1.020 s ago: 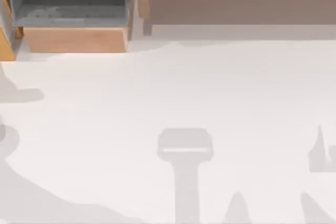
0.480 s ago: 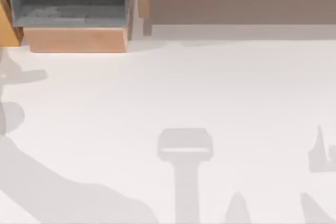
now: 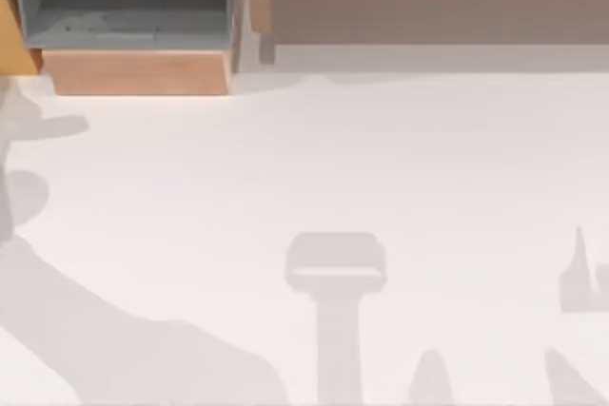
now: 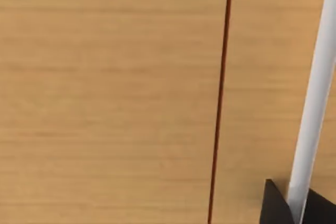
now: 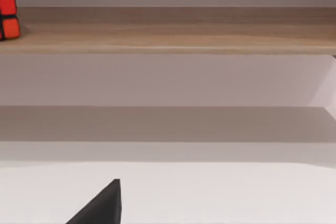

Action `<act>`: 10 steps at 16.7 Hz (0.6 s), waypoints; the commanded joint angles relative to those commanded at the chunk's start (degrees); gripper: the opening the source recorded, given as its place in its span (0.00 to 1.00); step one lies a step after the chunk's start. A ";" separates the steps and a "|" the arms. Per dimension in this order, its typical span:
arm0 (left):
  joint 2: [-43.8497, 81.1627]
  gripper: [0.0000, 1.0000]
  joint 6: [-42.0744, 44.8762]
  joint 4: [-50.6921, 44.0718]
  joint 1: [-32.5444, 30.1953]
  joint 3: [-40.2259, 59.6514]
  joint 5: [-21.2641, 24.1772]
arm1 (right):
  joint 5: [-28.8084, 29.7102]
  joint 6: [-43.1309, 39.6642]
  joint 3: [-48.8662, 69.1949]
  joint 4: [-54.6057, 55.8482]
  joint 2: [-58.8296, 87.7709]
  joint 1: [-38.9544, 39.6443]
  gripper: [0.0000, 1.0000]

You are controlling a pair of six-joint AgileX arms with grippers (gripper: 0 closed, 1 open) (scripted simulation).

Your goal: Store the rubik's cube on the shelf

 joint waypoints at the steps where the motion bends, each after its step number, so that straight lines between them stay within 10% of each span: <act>1: 0.00 0.15 0.00 0.00 0.00 0.00 0.00 | 0.00 0.00 0.00 0.00 0.00 0.00 1.00; 10: 0.00 0.83 0.00 0.00 0.00 0.00 0.00 | 0.00 0.00 0.00 0.00 0.00 0.00 1.00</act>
